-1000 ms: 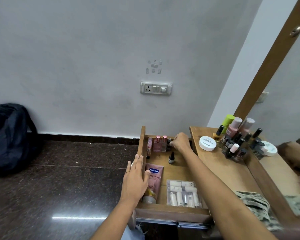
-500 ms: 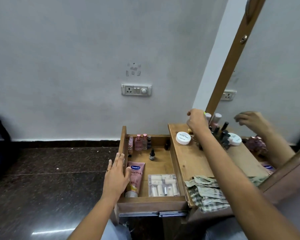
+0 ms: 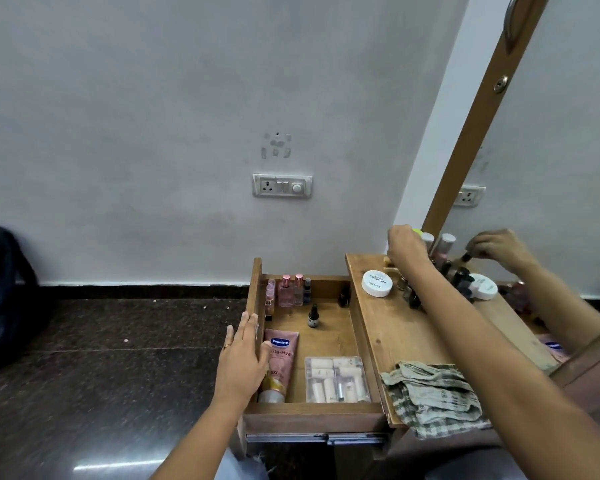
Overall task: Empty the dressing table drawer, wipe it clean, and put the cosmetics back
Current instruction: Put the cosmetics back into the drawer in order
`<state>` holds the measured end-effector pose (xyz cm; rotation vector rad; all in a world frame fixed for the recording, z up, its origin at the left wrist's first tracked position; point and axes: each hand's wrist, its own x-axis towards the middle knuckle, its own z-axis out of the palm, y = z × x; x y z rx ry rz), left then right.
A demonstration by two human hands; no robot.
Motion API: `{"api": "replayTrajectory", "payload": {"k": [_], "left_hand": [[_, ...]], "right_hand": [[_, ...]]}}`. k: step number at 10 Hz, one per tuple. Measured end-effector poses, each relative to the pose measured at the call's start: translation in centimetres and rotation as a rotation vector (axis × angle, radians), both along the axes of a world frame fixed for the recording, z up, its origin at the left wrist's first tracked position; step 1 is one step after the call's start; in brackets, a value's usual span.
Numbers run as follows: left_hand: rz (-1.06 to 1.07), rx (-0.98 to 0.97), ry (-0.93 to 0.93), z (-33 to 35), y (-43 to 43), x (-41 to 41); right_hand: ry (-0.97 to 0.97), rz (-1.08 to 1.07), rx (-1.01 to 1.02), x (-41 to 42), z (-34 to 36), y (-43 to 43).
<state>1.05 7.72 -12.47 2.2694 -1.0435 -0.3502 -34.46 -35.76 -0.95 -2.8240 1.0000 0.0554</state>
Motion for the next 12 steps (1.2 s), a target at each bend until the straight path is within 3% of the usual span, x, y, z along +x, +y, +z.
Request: {"api": "replayTrajectory", "payload": {"k": [1, 2, 3, 5, 7, 8, 12], "left_hand": [[-0.001, -0.007, 0.000, -0.1, 0.0, 0.0], [0.002, -0.009, 0.006, -0.2, 0.0, 0.0], [0.001, -0.021, 0.013, -0.1, 0.1, 0.0], [-0.007, -0.042, 0.027, 0.1, 0.2, 0.0], [-0.011, -0.055, 0.037, -0.1, 0.2, 0.0], [-0.011, -0.065, 0.042, -0.1, 0.2, 0.1], [-0.009, -0.069, 0.044, -0.5, -0.1, 0.2]], "right_hand": [[-0.255, -0.054, -0.323, 8.3, 0.7, 1.8], [-0.366, -0.275, -0.142, 19.3, 2.3, 10.3], [-0.355, -0.188, 0.009, 26.7, 2.4, 17.5], [-0.033, -0.232, -0.023, 27.8, -2.5, 20.3], [0.122, -0.197, -0.185, 28.0, -5.5, 18.9], [0.159, -0.162, -0.275, 28.2, -6.2, 18.4], [0.204, -0.204, -0.286, 28.6, -5.9, 18.9]]}}
